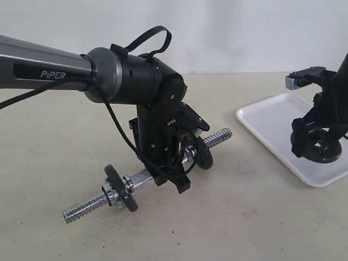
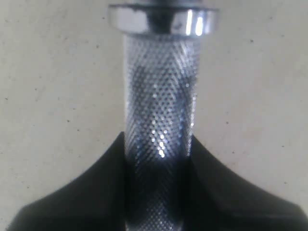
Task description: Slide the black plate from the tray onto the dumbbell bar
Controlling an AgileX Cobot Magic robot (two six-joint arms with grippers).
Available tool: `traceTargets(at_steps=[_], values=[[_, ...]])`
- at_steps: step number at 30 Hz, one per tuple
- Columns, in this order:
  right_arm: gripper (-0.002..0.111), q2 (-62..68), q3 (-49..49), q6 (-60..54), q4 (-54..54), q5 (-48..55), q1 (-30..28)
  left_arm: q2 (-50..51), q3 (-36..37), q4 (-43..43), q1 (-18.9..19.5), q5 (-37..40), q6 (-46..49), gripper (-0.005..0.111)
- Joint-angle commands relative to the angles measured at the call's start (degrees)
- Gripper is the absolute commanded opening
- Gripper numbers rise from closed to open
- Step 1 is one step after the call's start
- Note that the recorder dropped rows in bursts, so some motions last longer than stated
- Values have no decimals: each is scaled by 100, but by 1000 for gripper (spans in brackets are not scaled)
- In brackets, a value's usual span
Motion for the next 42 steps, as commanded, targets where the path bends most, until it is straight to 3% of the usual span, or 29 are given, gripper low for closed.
traceTargets(at_steps=[1,5,9,19,28,42], values=[[0,-376,-26,-99,195,29,-8,-310,-85,182,-9,-39,26,4],[0,-548,-26,-239,468,57,-8,-310,-85,333,-9,-50,26,4],[0,-665,-26,-1052,1453,127,-8,-347,14,383,-9,-245,26,4],[0,-890,-26,-2447,3084,384,-8,-1141,1203,558,-9,-1494,-71,4],[0,-976,-26,-3447,4441,1323,-8,-2120,2023,887,6,-1736,-479,4],[0,-1136,-26,-4605,5272,1345,-8,-3107,2651,1004,6,-2073,-880,4]])
